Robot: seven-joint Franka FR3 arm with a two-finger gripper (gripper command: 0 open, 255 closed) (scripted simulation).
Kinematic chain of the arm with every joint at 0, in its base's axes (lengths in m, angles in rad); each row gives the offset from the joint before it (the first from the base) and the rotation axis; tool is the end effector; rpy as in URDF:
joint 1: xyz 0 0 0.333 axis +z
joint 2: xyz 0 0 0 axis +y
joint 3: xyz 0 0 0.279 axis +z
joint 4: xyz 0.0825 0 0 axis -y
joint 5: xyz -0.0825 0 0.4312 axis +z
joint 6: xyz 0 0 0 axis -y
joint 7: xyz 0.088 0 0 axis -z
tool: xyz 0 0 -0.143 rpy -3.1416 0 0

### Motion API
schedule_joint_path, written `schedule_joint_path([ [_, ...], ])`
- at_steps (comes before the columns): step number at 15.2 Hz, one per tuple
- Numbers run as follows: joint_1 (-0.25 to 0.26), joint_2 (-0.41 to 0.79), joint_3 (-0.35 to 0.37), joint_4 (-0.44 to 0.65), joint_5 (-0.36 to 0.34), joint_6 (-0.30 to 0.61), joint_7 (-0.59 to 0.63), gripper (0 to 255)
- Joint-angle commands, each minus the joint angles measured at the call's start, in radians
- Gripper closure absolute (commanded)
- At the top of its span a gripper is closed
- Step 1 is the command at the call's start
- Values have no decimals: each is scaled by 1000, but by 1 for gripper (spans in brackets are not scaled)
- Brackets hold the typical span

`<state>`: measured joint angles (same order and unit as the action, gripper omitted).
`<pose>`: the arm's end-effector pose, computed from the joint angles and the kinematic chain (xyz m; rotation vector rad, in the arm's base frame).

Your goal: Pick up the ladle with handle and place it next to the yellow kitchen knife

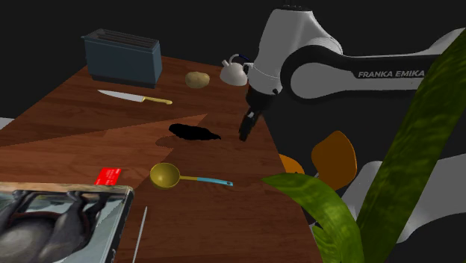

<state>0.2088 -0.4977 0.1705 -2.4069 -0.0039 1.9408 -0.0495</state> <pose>0.4346 0.1692 0.4090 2.9969 0.6244 0.0585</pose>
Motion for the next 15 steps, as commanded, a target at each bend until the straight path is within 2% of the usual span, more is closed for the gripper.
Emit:
schedule_joint_path([
  [1,22,43,25,-8,-3,66,-11,0],
  [8,78,222,114,20,-49,254,-38,0],
  [15,123,414,201,76,-162,413,-24,0],
])
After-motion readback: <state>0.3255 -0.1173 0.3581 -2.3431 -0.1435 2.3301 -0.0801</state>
